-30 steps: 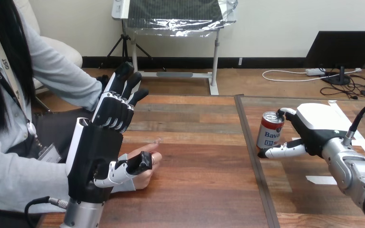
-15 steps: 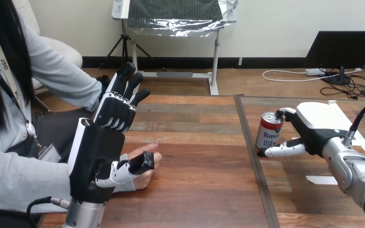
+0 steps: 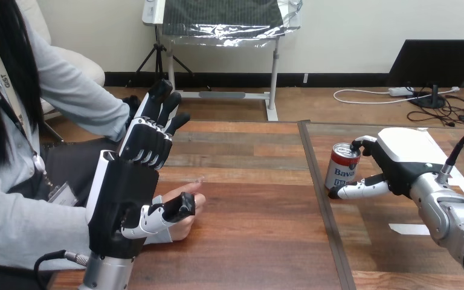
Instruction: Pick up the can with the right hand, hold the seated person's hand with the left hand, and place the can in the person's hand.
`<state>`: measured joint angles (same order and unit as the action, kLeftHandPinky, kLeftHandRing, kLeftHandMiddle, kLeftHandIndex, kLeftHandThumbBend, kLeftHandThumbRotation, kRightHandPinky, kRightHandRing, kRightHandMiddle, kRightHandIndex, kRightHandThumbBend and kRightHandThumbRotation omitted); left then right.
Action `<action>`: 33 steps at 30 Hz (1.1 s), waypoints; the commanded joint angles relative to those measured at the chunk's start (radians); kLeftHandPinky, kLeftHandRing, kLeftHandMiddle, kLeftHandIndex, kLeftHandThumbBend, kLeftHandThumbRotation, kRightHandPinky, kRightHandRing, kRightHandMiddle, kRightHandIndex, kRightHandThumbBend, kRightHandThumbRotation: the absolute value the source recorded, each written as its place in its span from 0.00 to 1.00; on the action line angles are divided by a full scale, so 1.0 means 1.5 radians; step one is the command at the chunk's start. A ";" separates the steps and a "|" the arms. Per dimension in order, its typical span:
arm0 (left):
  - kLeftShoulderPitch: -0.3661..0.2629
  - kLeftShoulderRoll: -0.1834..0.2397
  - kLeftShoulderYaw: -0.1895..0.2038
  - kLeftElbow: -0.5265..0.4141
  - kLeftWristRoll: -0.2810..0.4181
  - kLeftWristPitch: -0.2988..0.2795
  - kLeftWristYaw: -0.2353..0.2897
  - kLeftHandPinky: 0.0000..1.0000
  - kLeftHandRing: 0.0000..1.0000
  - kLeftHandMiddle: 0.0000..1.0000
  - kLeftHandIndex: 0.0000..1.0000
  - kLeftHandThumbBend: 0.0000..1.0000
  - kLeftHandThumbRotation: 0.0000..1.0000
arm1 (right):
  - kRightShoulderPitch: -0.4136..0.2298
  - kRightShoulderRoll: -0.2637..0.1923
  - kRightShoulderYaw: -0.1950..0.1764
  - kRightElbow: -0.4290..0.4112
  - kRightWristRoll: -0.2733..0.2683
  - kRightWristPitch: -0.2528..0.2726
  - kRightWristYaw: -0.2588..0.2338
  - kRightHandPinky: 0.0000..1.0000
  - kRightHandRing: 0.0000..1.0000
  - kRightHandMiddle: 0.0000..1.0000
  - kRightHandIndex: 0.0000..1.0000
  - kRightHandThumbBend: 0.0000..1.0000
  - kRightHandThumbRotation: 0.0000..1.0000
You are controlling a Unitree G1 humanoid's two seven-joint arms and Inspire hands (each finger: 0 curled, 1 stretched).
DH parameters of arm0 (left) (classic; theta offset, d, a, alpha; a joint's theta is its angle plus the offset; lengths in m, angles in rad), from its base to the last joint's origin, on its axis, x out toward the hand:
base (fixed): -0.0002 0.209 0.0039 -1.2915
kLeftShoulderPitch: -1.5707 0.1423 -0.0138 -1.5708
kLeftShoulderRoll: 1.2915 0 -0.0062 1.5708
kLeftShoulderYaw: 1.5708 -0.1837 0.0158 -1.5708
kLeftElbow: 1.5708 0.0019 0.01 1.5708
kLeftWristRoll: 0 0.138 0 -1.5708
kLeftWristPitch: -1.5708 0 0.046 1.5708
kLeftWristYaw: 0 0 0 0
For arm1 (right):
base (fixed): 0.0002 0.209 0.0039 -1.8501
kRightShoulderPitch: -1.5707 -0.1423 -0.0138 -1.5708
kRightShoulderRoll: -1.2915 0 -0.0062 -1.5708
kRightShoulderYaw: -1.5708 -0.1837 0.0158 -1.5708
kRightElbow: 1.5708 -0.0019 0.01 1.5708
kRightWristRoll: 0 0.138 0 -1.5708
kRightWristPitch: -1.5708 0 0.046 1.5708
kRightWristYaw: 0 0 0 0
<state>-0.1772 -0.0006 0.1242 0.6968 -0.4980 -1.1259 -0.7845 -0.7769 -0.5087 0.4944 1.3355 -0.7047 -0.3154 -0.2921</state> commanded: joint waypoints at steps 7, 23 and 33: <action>-0.033 0.000 -0.002 -0.013 0.002 -0.004 -0.002 0.90 0.96 0.98 0.95 1.00 0.52 | -0.011 -0.007 0.004 -0.015 -0.004 -0.009 -0.005 1.00 0.90 0.76 0.79 1.00 0.65; -0.039 -0.003 0.001 -0.009 -0.006 0.007 -0.008 0.90 0.96 0.98 0.95 1.00 0.51 | -0.009 -0.013 0.003 -0.017 -0.004 -0.016 -0.024 0.99 0.87 0.73 0.74 1.00 0.64; -0.046 -0.003 0.003 -0.003 -0.004 0.001 -0.009 0.90 0.96 0.98 0.95 1.00 0.51 | -0.008 -0.018 0.000 -0.020 -0.001 -0.026 -0.031 0.98 0.85 0.70 0.72 1.00 0.66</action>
<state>-0.1776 -0.0016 0.1285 0.6968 -0.5009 -1.1195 -0.7923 -0.7769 -0.5186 0.4939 1.3310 -0.7054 -0.3395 -0.3337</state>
